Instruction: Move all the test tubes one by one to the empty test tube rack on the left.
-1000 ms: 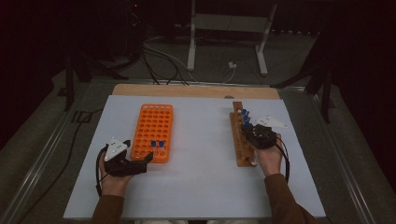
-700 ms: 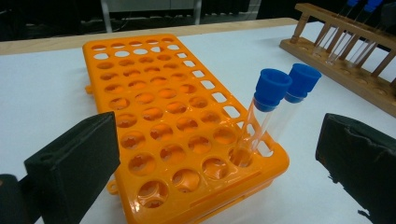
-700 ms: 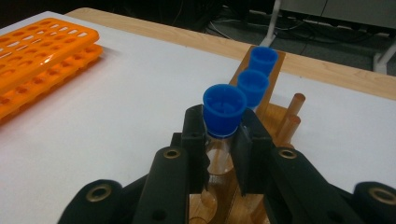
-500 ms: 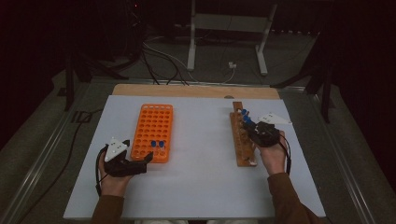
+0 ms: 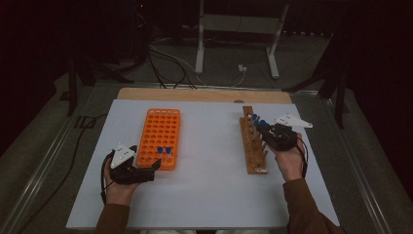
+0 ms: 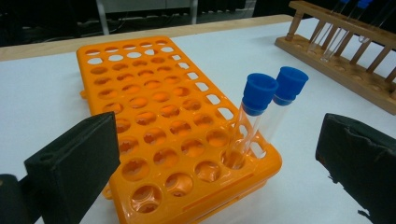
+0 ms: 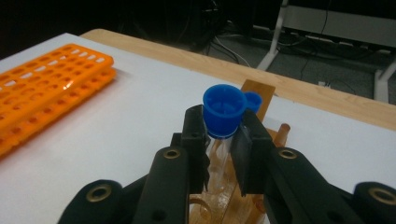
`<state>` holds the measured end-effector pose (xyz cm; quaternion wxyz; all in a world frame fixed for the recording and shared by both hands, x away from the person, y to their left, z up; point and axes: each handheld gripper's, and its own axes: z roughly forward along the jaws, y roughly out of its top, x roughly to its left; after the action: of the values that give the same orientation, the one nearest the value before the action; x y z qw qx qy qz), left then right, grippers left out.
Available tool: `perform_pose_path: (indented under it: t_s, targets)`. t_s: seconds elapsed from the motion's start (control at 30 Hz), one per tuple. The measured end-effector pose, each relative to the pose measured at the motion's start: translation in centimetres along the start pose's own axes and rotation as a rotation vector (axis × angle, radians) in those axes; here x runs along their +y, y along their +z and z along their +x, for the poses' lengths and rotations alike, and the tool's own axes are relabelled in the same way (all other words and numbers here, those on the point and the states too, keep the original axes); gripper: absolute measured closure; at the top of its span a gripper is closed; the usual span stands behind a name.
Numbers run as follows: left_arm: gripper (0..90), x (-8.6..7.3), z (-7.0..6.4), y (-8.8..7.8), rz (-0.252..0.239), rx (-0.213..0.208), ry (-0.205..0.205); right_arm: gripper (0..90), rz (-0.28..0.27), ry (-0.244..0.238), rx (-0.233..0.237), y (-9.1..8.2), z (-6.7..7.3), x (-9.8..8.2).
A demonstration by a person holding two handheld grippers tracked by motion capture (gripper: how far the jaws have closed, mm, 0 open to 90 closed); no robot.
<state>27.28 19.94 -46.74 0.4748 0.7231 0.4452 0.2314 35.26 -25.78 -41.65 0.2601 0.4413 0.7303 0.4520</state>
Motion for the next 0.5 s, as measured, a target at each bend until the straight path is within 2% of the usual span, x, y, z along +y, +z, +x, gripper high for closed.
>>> perform_pose_path:
  t_s: [0.3, 0.5]
  targets:
    - [0.6, 0.3, 0.0, -0.3, -0.012, -0.005, -0.001, 76.2, -0.026, -0.012, 0.005, -1.0, 0.2, 0.9]
    - [0.6, 0.6, -0.4, -0.4, -0.016, -0.019, 0.009, 76.2, -0.041, -0.018, 0.032, -1.4, 0.8, 1.3]
